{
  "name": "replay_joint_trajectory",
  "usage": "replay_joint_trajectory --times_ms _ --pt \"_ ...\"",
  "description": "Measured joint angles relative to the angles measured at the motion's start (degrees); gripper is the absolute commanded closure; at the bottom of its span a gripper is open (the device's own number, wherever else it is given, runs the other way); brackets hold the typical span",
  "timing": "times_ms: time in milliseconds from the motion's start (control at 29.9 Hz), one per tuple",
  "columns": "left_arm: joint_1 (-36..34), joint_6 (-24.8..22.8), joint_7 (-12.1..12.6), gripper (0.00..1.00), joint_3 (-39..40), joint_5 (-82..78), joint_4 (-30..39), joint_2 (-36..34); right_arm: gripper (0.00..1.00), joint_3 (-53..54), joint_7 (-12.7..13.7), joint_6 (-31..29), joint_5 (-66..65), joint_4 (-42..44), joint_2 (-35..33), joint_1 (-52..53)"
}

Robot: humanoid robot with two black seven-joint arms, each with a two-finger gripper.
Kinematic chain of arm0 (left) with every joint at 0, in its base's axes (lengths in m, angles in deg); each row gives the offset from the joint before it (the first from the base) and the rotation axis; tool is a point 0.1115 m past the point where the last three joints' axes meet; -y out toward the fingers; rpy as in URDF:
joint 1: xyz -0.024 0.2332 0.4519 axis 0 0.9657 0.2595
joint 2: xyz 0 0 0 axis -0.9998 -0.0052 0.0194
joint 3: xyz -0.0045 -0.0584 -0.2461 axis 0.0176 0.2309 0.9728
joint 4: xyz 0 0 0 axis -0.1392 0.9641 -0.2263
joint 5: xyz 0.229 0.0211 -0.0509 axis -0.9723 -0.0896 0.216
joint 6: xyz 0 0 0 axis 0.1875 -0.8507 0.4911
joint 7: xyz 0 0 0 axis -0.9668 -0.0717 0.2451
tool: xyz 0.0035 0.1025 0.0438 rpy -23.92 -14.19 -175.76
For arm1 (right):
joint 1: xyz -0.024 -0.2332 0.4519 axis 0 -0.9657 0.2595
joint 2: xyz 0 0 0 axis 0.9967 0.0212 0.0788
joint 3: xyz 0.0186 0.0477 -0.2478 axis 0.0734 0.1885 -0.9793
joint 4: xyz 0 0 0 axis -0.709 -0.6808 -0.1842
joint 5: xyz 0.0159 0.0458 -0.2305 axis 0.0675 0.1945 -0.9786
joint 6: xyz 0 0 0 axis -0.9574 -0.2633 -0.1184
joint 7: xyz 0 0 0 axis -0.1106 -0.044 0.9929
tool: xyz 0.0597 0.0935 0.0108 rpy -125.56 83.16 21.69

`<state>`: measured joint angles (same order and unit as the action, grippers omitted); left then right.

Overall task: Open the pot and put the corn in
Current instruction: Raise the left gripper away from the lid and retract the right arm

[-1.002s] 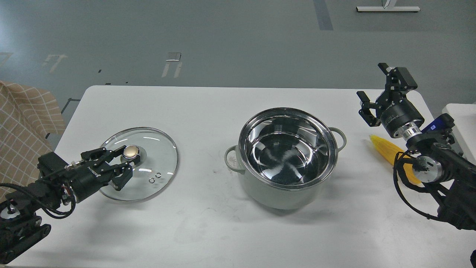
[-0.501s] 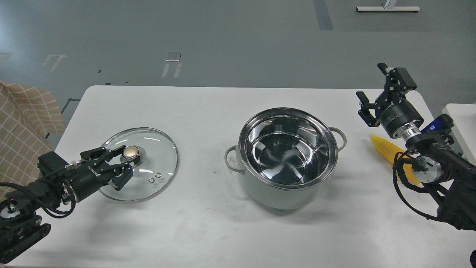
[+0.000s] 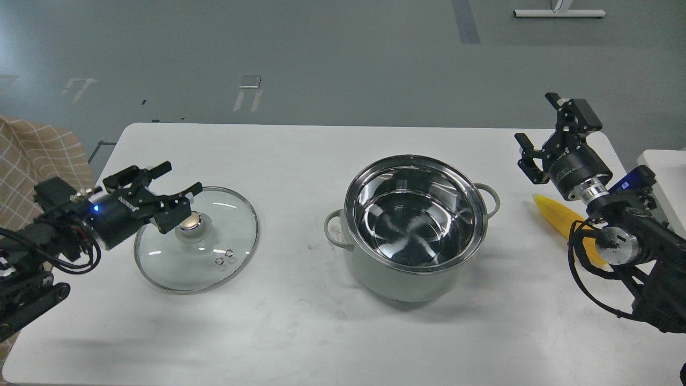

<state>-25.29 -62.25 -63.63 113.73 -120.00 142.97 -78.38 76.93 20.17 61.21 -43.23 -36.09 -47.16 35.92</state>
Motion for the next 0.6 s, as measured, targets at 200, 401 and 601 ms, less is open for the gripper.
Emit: replay_joint_trajectory --times_ms 200,401,601 --pt "-11.8 -12.9 0.0 0.14 0.3 20.4 5.2 -3.3 0.00 -0.1 0.0 -0.1 -5.8 -1.6 -3.3 0.9" --pt "-22.1 -28.2 0.0 0.10 1.0 48.1 5.2 -0.8 0.00 -1.1 0.0 -0.1 -21.4 -5.1 -12.2 4.3" --pt "-25.4 -36.0 0.1 0.09 1.2 69.6 4.8 3.8 0.00 -8.3 0.0 -0.1 -36.7 -8.8 -22.7 9.9"
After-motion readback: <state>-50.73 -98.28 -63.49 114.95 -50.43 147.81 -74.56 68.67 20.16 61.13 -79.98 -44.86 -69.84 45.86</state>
